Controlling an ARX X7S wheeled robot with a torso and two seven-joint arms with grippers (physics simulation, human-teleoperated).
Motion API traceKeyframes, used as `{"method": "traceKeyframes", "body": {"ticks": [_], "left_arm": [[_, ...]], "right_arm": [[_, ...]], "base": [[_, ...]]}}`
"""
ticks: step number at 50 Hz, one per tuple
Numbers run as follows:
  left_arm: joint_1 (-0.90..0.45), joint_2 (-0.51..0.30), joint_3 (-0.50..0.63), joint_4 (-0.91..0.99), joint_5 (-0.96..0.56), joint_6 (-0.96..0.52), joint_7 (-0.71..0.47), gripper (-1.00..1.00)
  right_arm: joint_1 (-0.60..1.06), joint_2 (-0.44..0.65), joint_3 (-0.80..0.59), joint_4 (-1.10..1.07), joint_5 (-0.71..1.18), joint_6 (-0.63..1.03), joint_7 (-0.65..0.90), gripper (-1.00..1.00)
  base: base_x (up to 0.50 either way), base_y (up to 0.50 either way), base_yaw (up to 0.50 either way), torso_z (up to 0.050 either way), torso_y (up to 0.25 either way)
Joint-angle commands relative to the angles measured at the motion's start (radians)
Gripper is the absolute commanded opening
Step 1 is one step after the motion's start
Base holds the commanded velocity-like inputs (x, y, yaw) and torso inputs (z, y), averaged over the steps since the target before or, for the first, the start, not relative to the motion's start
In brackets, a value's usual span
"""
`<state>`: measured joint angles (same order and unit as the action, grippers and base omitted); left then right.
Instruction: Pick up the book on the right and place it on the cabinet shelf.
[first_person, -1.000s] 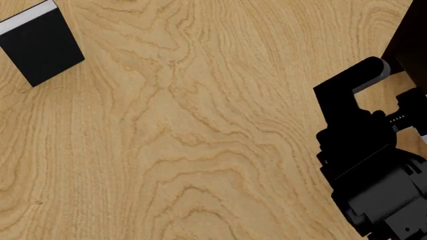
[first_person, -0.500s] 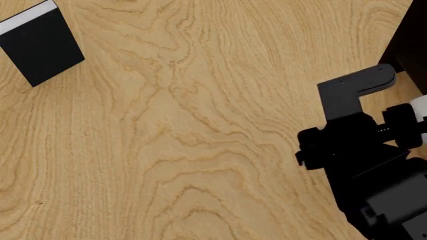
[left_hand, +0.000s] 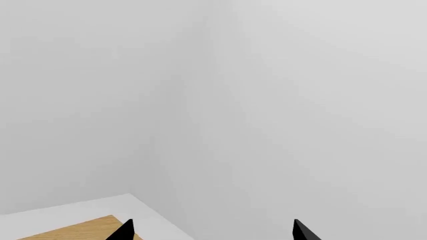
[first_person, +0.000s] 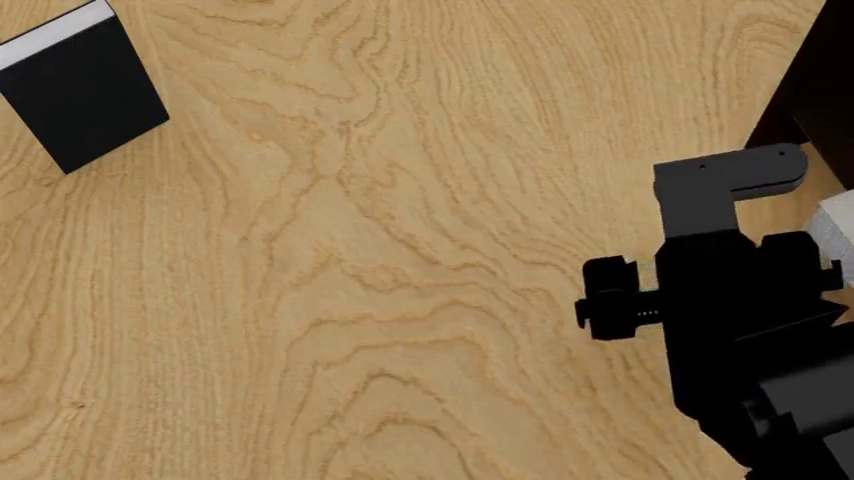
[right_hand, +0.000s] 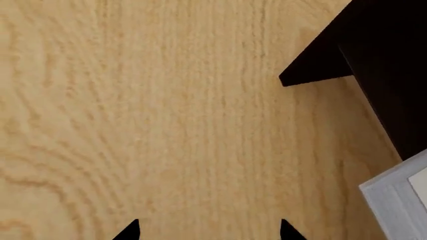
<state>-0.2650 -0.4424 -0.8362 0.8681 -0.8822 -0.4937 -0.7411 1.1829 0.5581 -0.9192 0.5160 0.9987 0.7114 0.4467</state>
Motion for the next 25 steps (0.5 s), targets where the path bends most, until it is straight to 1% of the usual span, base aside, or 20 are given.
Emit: {"method": "traceKeyframes", "body": {"ticks": [1, 19, 25], "left_arm": [[0.002, -0.003, 0.002, 0.0, 0.001, 0.003, -0.002, 1.0], [0.007, -0.005, 0.006, -0.001, 0.006, 0.009, -0.002, 1.0], [0.008, -0.004, 0.007, -0.002, 0.009, 0.012, -0.003, 1.0]], "right_arm": [[0.009, -0.018, 0.02, 0.055, 0.025, -0.014, -0.063, 1.0], [0.033, -0.042, 0.043, 0.157, 0.055, -0.036, -0.195, 1.0], [0.051, -0.054, 0.036, 0.204, 0.038, -0.041, -0.204, 1.0]], "base": [[0.0, 0.0, 0.0, 0.0, 0.0], [0.0, 0.0, 0.0, 0.0, 0.0], [0.0, 0.0, 0.0, 0.0, 0.0]]}}
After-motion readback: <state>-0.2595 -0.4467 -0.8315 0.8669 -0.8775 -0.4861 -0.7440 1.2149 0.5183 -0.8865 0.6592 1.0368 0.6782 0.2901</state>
